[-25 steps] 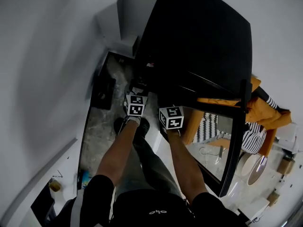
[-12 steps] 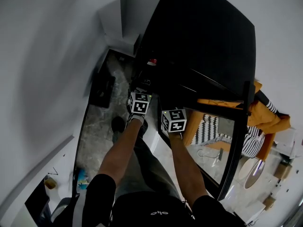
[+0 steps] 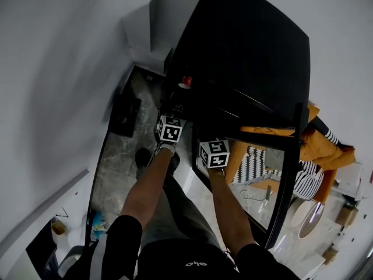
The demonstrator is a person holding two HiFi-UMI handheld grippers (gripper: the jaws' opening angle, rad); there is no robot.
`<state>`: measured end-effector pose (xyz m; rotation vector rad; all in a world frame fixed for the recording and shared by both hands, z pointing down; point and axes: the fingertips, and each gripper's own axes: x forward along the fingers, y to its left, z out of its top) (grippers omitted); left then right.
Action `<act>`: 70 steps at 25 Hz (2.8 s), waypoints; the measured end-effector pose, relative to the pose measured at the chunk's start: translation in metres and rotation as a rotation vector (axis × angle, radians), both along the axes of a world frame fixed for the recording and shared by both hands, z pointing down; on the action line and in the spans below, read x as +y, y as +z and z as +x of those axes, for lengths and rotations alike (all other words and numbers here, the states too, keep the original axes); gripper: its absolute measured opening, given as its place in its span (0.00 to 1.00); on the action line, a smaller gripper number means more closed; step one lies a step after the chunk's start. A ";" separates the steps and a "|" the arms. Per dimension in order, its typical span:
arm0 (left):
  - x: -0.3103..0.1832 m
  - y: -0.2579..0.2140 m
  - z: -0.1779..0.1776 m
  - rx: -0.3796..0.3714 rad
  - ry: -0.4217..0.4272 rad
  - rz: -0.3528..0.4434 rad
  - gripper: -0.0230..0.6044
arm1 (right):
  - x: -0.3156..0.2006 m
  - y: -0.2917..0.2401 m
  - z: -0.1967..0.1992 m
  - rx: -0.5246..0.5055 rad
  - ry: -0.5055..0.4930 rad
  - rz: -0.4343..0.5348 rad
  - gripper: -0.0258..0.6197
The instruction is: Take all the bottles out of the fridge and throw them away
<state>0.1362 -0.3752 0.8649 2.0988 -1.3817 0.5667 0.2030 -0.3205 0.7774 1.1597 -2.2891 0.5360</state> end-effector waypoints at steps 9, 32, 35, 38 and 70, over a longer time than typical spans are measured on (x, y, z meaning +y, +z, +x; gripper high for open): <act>0.039 -0.023 -0.012 0.030 0.008 0.000 0.51 | 0.005 -0.009 -0.005 0.013 -0.020 -0.014 0.05; 0.127 -0.204 -0.023 0.023 0.011 0.074 0.51 | 0.050 -0.115 0.017 -0.042 -0.065 0.003 0.05; 0.138 -0.226 -0.033 0.036 -0.007 0.096 0.51 | 0.053 -0.128 0.013 -0.042 -0.087 0.016 0.05; 0.145 -0.238 -0.050 0.037 -0.023 0.113 0.51 | 0.050 -0.135 0.003 -0.041 -0.103 0.023 0.05; 0.222 -0.279 -0.319 -0.017 -0.213 0.113 0.51 | 0.085 -0.189 -0.272 -0.093 -0.335 0.039 0.05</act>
